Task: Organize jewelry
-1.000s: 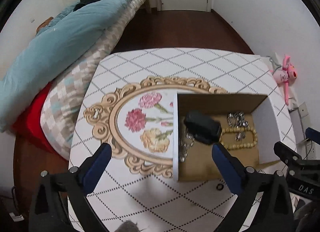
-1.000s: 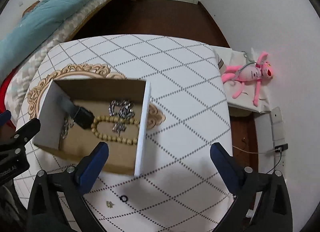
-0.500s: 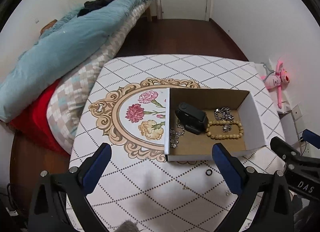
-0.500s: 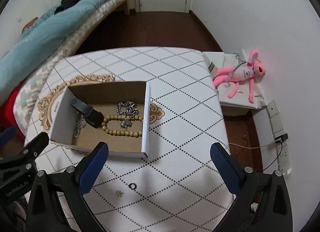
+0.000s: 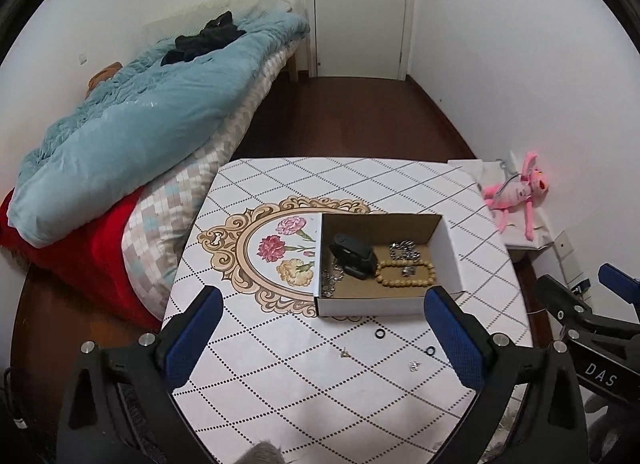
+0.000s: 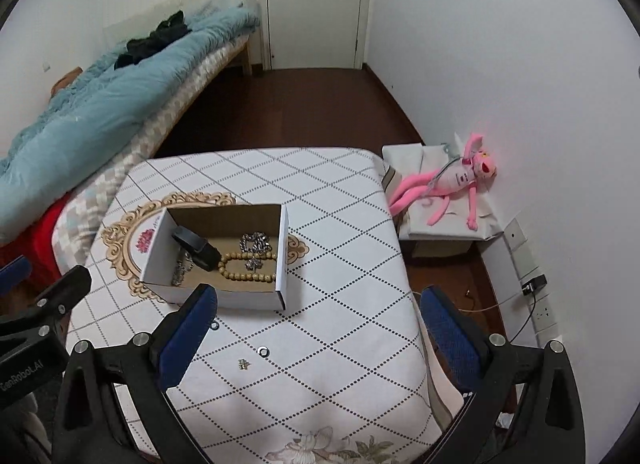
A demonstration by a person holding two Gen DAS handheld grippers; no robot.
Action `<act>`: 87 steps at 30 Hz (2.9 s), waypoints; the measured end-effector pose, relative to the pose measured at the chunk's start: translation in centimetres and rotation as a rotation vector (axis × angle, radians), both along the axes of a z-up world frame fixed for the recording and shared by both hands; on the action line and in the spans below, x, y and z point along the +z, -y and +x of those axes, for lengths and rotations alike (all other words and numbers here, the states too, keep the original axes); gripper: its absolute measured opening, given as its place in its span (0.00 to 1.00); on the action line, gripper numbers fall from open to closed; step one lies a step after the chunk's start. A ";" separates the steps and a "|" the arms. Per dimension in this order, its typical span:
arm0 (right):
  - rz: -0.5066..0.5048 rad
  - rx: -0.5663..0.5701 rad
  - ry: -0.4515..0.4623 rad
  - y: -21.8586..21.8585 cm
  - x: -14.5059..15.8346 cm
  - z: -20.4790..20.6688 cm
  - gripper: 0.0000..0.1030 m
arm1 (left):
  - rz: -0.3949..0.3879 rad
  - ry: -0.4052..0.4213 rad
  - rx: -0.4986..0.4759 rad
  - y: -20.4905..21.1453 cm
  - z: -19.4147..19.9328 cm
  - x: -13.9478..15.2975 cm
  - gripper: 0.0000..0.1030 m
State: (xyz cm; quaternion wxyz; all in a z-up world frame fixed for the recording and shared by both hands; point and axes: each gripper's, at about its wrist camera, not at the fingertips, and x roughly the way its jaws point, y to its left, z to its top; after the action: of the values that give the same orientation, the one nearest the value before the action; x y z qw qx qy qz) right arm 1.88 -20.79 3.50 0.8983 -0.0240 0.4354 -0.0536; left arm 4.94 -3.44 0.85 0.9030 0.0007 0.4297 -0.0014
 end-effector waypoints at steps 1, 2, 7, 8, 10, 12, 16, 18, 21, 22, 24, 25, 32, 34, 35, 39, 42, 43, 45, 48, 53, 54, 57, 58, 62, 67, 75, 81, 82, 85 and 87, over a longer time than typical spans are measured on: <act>-0.002 0.001 0.007 0.0 0.4 -0.3 1.00 | -0.004 0.004 -0.001 0.0 -0.2 0.3 1.00; -0.002 0.002 0.014 -0.1 0.8 -0.5 1.00 | -0.004 0.007 -0.001 0.1 -0.4 0.5 1.00; 0.023 0.004 0.031 0.0 2.1 -1.6 1.00 | -0.016 0.021 -0.004 0.1 -1.2 1.7 1.00; 0.036 0.005 0.025 0.1 2.1 -1.6 1.00 | -0.015 0.020 0.002 0.0 -1.3 1.7 1.00; 0.060 0.006 0.010 0.3 1.9 -1.7 1.00 | -0.009 0.002 0.012 -0.2 -1.1 1.3 1.00; 0.086 0.008 -0.031 0.5 0.8 -1.3 1.00 | -0.004 -0.028 0.026 -0.6 -0.7 0.2 1.00; 0.103 0.001 -0.140 0.9 -4.1 -0.2 0.99 | 0.016 -0.087 0.051 -1.4 -0.2 -3.4 1.00; 0.123 0.009 -0.184 1.1 -6.8 0.4 0.93 | 0.045 -0.137 0.072 -1.9 0.2 -6.1 1.00; 0.172 0.018 -0.254 1.2 -11.1 1.2 0.72 | 0.072 -0.211 0.097 -2.5 0.6 -9.8 1.00; 0.236 0.036 -0.274 1.3 -12.5 1.4 0.72 | 0.079 -0.231 0.104 -2.7 0.6 -10.9 1.00; 0.296 0.035 -0.299 1.6 -14.9 1.6 0.68 | 0.091 -0.256 0.108 -2.9 0.6 -12.4 1.00; 0.297 0.041 -0.309 1.5 -15.9 1.7 0.62 | 0.102 -0.276 0.107 -2.9 0.7 -13.4 0.99; 0.234 0.058 -0.321 0.0 -18.7 1.9 0.60 | 0.123 -0.315 0.072 -2.5 1.2 -16.4 0.85; 0.205 0.067 -0.320 -0.7 -19.1 1.9 0.56 | 0.114 -0.322 0.068 -2.5 1.3 -16.8 0.85; 0.178 0.079 -0.316 -1.3 -19.2 1.9 0.53 | 0.117 -0.323 0.067 -2.5 1.4 -17.0 0.84; 0.069 0.116 -0.303 -2.7 -19.3 1.8 0.32 | 0.116 -0.328 0.052 -2.2 1.5 -17.3 0.84; 0.040 0.131 -0.296 -3.1 -19.3 1.6 0.12 | 0.104 -0.330 0.036 -1.8 1.9 -17.5 0.84; 0.051 0.128 -0.297 -2.9 -19.2 1.7 0.12 | 0.100 -0.329 0.032 -1.6 1.9 -17.6 0.84; 0.077 0.107 -0.298 -2.0 -19.1 1.6 0.12 | 0.087 -0.330 0.019 -1.1 2.0 -17.7 0.84; 0.106 0.070 -0.287 -0.6 -18.6 1.4 0.12 | 0.059 -0.329 -0.004 0.0 2.4 -17.8 0.84; 0.128 0.017 -0.275 1.1 -17.8 1.2 0.12 | 0.041 -0.326 -0.043 1.5 2.8 -18.2 0.61; 0.132 0.004 -0.272 1.4 -17.6 1.2 0.12 | 0.039 -0.333 -0.053 1.9 2.8 -18.4 0.50; 0.132 -0.015 -0.266 2.1 -17.3 1.1 0.12 | 0.033 -0.318 -0.072 2.5 2.8 -18.2 0.30; 0.132 -0.019 -0.263 2.3 -17.2 1.2 0.12 | 0.036 -0.316 -0.079 2.7 2.7 -18.2 0.25; 0.139 -0.024 -0.249 2.9 -16.5 1.4 0.12 | 0.034 -0.314 -0.100 3.3 2.7 -18.1 0.06; 0.155 -0.015 -0.233 2.8 -15.7 1.6 0.12 | 0.034 -0.306 -0.104 3.4 2.6 -18.1 0.06; 0.250 0.039 -0.174 2.0 -11.7 2.4 0.12 | -0.077 -0.253 -0.129 2.9 2.8 -13.1 0.06; 0.311 0.118 -0.165 0.2 -9.1 7.0 0.12 | -0.167 -0.228 -0.146 2.2 6.9 -8.6 0.06; 0.311 0.129 -0.174 -0.1 -9.1 8.1 0.12 | -0.167 -0.242 -0.154 2.1 8.1 -8.4 0.06; 0.317 0.146 -0.227 -0.7 -9.9 11.0 0.12 | -0.156 -0.271 -0.150 1.7 10.5 -8.9 0.06; 0.302 0.148 -0.261 -0.9 -10.6 12.6 0.12 | -0.168 -0.299 -0.131 1.3 11.6 -9.3 0.07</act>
State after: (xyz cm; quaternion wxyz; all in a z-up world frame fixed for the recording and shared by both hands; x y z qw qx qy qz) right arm 14.46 -19.86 -7.11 0.8291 0.0719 0.5483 0.0821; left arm 16.57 -4.69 -8.48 0.8238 -0.0468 0.5567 -0.0961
